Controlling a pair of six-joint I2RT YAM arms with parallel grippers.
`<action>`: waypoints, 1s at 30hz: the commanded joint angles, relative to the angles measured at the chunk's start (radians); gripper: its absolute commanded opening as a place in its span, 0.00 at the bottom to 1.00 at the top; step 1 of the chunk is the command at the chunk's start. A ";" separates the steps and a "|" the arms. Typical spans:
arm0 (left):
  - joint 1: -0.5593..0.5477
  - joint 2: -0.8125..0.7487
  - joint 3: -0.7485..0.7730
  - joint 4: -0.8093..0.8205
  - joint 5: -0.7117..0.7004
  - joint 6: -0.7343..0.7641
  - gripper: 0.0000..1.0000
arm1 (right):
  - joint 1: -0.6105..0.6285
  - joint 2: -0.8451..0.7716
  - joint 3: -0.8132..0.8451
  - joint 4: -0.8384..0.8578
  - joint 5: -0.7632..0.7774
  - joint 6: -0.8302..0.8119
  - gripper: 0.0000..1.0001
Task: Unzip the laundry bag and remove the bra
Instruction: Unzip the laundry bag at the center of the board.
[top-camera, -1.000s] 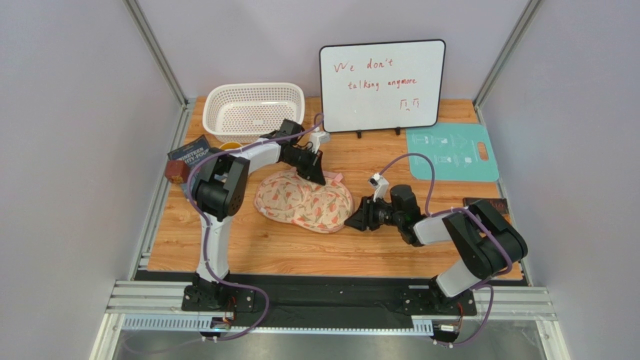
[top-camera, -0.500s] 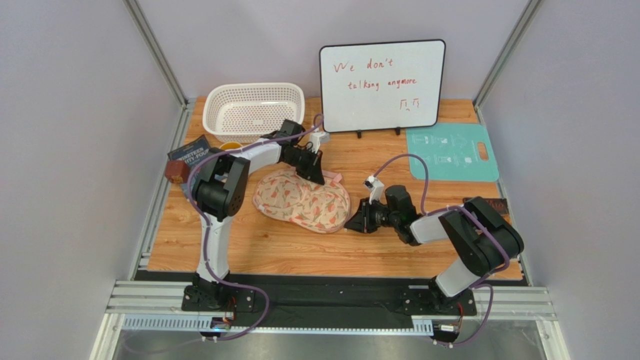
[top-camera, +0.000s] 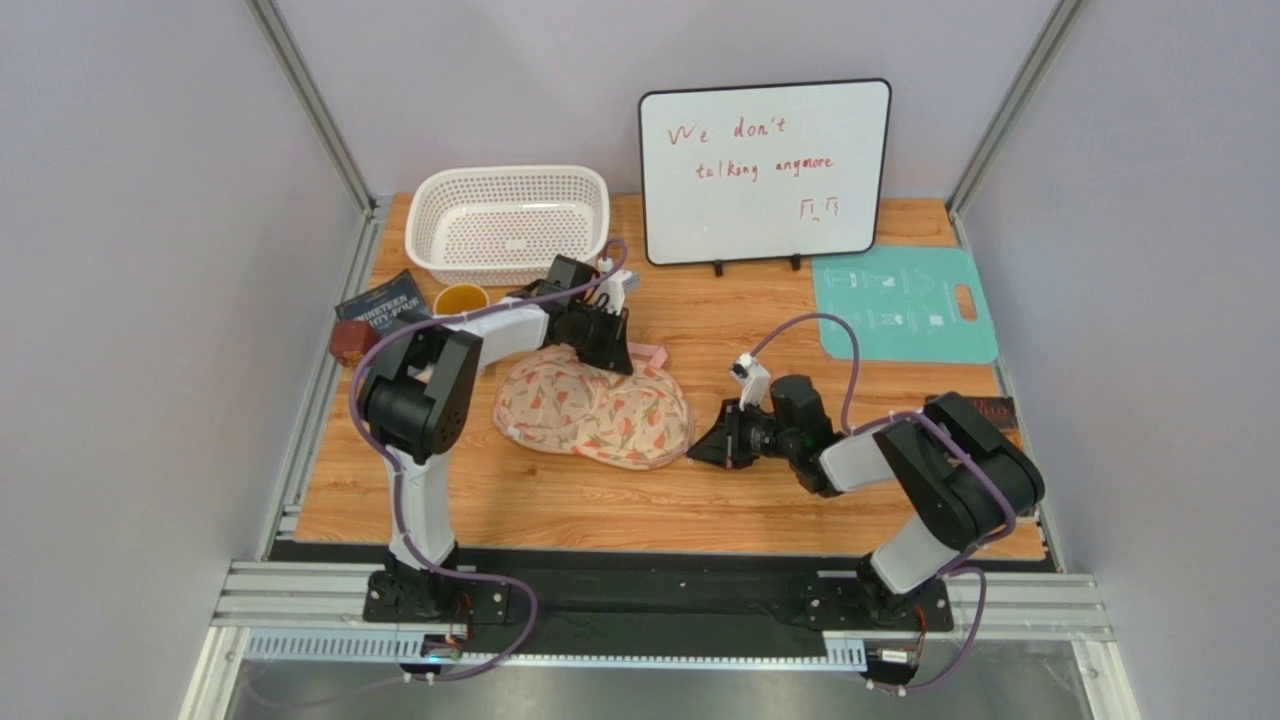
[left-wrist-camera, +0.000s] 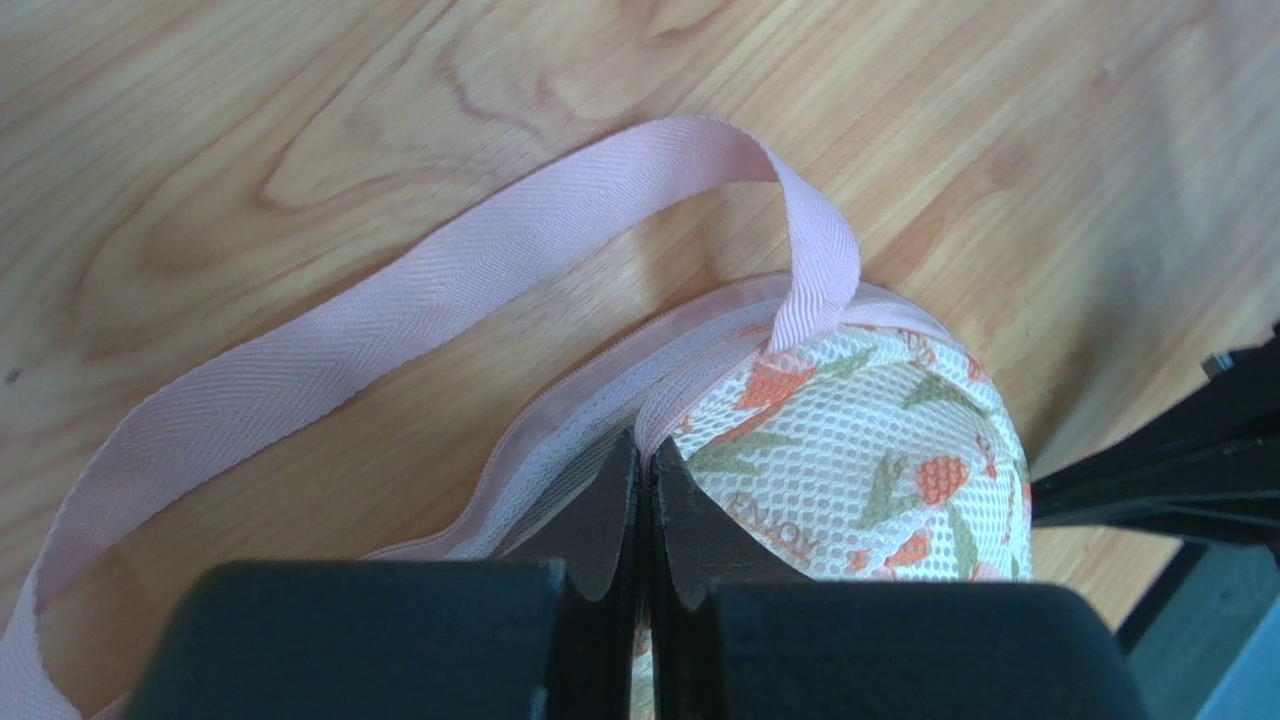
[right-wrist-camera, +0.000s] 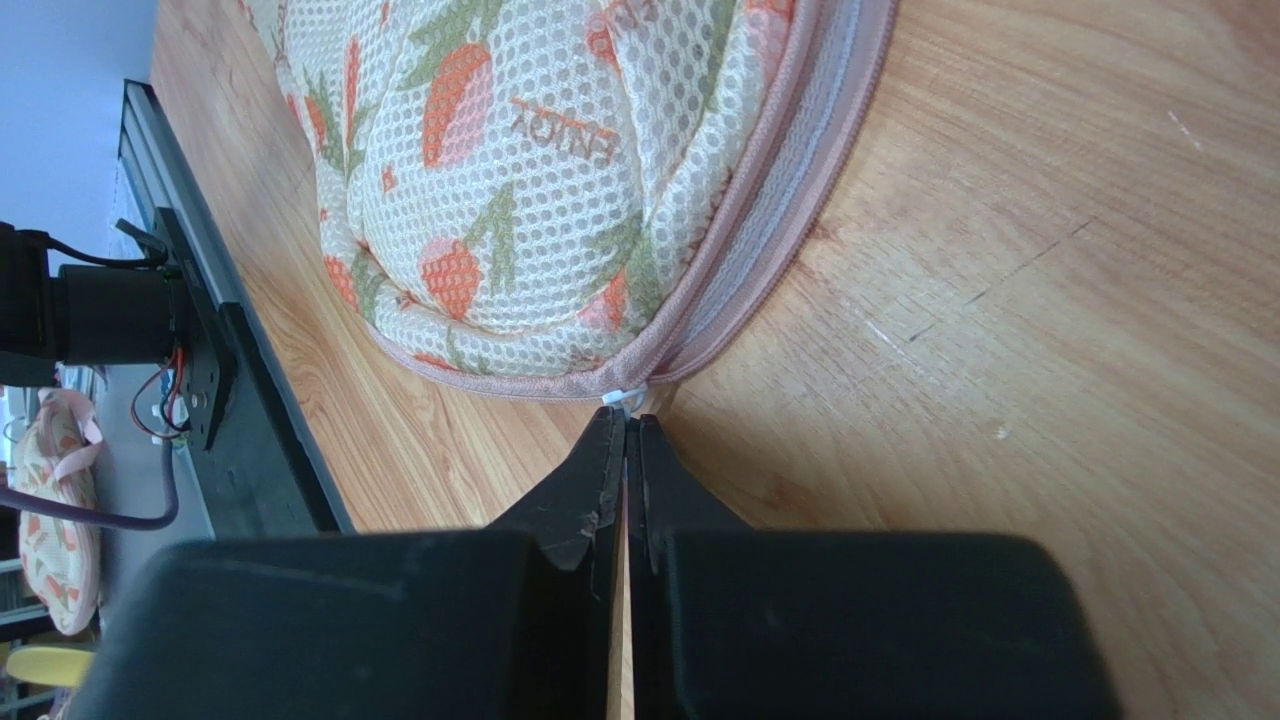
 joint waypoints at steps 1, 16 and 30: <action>-0.007 -0.100 -0.064 0.086 -0.234 -0.095 0.00 | 0.015 0.034 -0.026 0.050 -0.019 0.053 0.00; -0.068 -0.220 -0.211 0.173 -0.596 -0.251 0.00 | 0.127 -0.007 -0.030 0.095 0.050 0.209 0.00; -0.105 -0.309 -0.214 0.161 -0.497 -0.211 0.64 | 0.157 -0.072 0.072 -0.172 0.125 0.105 0.00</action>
